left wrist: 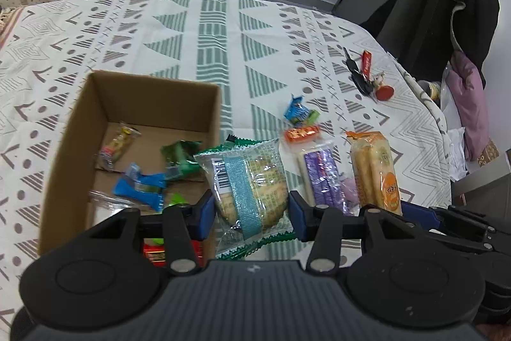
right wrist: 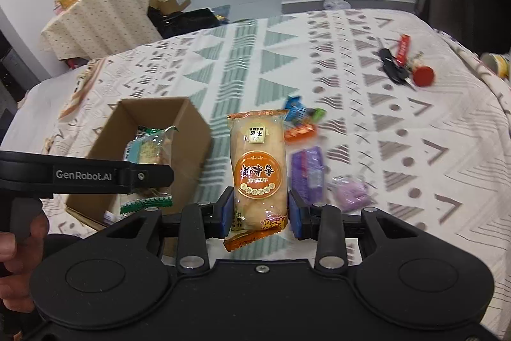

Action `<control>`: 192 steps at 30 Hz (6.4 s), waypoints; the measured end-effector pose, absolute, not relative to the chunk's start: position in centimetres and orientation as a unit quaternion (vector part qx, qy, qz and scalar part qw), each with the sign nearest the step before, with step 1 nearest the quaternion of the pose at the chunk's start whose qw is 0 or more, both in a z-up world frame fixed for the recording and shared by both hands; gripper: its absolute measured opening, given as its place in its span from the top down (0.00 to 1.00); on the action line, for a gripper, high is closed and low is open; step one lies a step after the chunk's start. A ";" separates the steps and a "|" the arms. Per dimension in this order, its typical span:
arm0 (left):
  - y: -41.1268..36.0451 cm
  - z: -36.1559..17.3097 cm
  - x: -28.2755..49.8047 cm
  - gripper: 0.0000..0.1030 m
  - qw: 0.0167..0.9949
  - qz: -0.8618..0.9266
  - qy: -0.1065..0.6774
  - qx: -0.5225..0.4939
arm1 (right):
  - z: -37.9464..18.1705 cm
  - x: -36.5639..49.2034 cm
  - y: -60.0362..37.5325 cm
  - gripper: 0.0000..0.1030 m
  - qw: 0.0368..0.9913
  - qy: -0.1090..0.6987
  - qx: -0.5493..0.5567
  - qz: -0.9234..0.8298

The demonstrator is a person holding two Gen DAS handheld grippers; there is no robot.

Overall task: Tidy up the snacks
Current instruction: 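Carry the biscuit and bread packs into the cardboard box and open both grippers, then move both open grippers from the box back to the remaining snacks, then grasp the purple bar with the left gripper while the right gripper grasps the pink candy pack, then carry the purple bar and pink candy pack into the box and open both grippers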

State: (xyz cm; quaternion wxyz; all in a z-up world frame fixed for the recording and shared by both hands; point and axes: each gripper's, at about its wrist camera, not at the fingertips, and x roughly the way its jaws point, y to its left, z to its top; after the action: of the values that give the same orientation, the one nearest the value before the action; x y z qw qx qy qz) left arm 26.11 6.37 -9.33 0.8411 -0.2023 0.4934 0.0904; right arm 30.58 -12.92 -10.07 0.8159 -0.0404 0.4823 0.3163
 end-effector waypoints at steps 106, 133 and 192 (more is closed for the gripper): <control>0.0 -11.3 29.2 0.14 0.835 0.050 0.525 -0.156 | -16.4 30.1 -23.8 0.09 0.825 0.495 0.083 0.259; -3.6 -20.8 38.1 0.22 0.792 0.058 0.583 -0.171 | -22.4 37.8 -21.8 0.33 0.827 0.491 0.065 0.266; -0.6 -12.0 26.1 0.70 0.818 0.034 0.550 -0.163 | -15.2 27.4 -21.9 0.62 0.835 0.483 0.090 0.249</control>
State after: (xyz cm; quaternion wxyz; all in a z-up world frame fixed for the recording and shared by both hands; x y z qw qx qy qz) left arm 26.09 -0.60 -11.98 0.8182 -0.1630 0.5503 0.0338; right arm 27.42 -21.92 -15.16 0.8349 0.0903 0.4826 0.2486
